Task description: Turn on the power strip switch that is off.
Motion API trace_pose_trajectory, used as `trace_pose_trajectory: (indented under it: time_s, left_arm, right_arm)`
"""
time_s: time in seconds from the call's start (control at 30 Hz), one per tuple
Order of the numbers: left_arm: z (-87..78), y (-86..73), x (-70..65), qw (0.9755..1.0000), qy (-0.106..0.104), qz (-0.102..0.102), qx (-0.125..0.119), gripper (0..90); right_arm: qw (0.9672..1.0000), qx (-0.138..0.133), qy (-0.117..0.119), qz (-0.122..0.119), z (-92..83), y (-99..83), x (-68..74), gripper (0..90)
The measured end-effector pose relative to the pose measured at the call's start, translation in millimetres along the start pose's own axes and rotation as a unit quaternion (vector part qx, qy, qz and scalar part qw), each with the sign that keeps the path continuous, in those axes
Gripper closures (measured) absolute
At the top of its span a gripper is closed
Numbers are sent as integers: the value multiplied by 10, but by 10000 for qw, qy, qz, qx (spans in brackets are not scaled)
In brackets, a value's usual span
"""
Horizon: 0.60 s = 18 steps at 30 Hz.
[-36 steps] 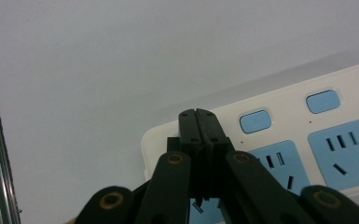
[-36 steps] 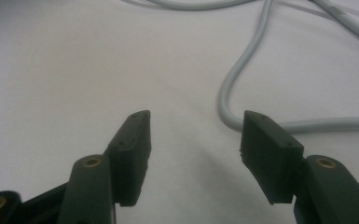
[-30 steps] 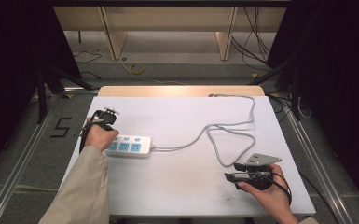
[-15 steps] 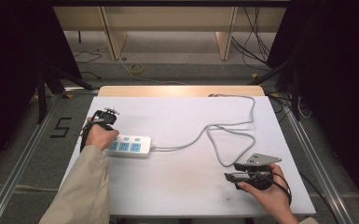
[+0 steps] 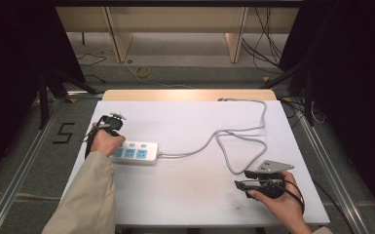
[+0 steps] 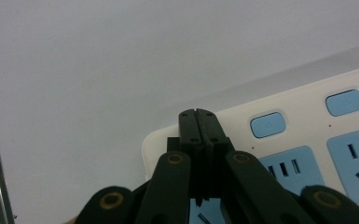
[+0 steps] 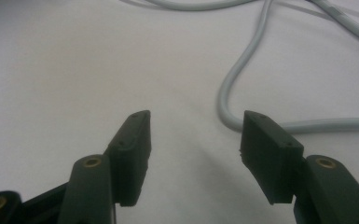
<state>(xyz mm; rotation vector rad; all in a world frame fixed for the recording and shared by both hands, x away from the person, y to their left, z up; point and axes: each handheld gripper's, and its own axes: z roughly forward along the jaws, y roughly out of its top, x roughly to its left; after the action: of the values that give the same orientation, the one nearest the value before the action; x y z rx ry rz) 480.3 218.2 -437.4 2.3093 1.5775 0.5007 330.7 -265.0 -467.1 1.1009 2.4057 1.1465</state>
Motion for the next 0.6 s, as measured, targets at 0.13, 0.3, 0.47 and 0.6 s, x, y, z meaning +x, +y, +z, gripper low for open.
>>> trace_pose_trajectory:
  time_s: [0.13, 0.3, 0.47, 0.6]
  left_arm:
    - [8, 2, -9, 10000, 1, -9, 11, 898]
    - [8, 2, -12, 10000, -20, -35, 22, 898]
    - [12, 7, -18, 10000, -5, -29, 55, 898]
    - [15, 10, -27, 9999, -38, -41, 95, 899]
  right_arm:
    - [10000, -7, -6, 10, -3, 1, -1, 440]
    - [10000, -1, -5, 0, -1, 1, 1, 441]
    - [10000, -3, -2, 1, -3, 1, 2, 441]
    - [10000, -2, 0, 1, -4, 1, 3, 441]
